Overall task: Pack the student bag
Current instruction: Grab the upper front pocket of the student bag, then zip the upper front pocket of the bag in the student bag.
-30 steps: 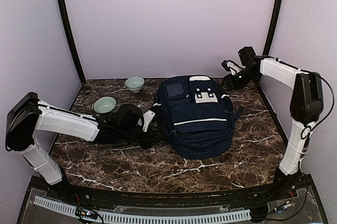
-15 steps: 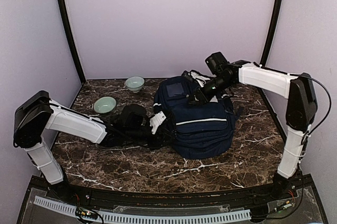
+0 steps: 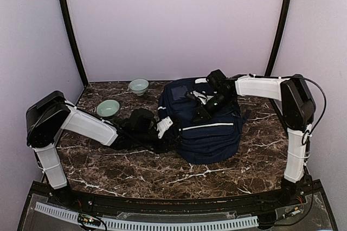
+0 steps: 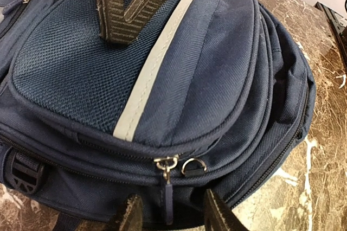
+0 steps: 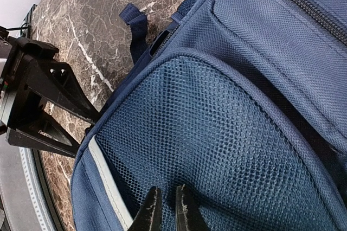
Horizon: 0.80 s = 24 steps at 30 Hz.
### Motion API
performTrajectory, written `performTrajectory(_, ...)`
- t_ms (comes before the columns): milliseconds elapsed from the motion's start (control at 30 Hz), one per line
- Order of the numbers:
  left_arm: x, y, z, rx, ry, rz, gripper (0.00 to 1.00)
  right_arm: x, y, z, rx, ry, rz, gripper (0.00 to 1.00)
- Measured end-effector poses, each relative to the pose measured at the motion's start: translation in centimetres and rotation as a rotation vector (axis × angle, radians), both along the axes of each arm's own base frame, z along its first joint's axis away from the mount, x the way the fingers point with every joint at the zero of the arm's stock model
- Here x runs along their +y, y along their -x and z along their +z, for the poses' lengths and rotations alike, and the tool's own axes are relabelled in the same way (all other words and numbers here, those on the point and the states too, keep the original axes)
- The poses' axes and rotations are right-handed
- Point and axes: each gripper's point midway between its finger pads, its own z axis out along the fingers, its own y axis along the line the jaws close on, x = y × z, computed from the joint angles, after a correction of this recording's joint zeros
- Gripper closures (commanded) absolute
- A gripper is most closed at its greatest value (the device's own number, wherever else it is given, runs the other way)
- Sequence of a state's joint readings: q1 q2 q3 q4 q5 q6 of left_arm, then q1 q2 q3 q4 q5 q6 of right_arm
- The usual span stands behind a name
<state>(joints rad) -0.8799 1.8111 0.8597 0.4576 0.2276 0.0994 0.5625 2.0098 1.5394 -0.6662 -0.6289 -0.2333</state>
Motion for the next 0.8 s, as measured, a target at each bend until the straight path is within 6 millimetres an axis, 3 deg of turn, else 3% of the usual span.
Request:
performTrajectory(133,-0.5,-0.1,-0.4,-0.004,0.003,-0.019,0.73,0.2,-0.1,-0.6,0.006,-0.003,0.001,0.89)
performTrajectory(367,-1.1,-0.2,-0.6,0.003,0.008,-0.029,1.0,0.4,-0.1,-1.0,0.017,-0.009,0.005,0.9)
performTrajectory(600,-1.7,0.5,-0.6,0.017,-0.004,-0.041,1.0,0.4,0.0,-1.1,0.026,-0.012,0.007,0.9)
performTrajectory(800,-3.8,2.6,0.3,0.027,-0.013,-0.108,1.0,0.4,0.0,-1.2,0.033,-0.012,0.006,0.9)
